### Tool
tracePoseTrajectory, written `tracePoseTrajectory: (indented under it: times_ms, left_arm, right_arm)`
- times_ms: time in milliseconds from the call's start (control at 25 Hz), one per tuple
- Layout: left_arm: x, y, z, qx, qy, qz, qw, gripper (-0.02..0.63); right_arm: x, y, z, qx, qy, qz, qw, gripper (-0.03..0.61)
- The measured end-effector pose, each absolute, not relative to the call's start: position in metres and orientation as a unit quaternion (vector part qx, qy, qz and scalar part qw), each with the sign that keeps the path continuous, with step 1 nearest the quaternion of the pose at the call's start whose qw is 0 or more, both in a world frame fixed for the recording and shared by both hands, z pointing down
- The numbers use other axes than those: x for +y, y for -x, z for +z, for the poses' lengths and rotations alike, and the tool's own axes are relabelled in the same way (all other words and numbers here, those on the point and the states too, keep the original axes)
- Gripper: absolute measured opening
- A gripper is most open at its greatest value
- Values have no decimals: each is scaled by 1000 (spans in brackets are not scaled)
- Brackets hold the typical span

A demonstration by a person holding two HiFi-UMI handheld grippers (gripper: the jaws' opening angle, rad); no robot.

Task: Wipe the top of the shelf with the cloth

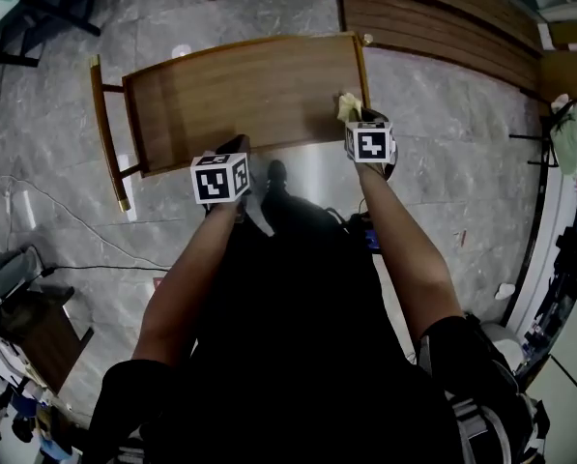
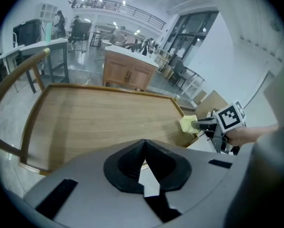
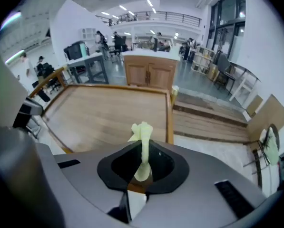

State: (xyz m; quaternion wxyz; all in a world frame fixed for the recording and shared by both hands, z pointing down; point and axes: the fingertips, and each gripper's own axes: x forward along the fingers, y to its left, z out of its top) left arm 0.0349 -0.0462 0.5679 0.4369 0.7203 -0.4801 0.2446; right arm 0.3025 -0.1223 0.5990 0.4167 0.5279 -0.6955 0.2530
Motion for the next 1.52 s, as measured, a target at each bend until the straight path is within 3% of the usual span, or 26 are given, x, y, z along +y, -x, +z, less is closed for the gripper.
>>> tracePoseTrajectory:
  times_ms: [360,680,1120,1320,1520]
  left_arm:
    - [-60,25,466,-526,-756,132,367,9]
    - [-30,62,323,-450,-873,57,177,9]
    - [87,102,197,-323,-944,44,57,9]
    - [132,113,166,-286,-956,-32,59,9]
    - [159,86,194,-254,-962,-38,93,9]
  right_arm:
    - [-126,-157,421,-898,-369,171,169,40]
    - [-82,-92,270,-956,-282,75,34,40]
    - [49,-71,126,-976,-205,23,-73,40]
    - [97,-56,123,-977,-186,36,-92,40]
    - [128,-43,147,-982,-154,74,-78,40]
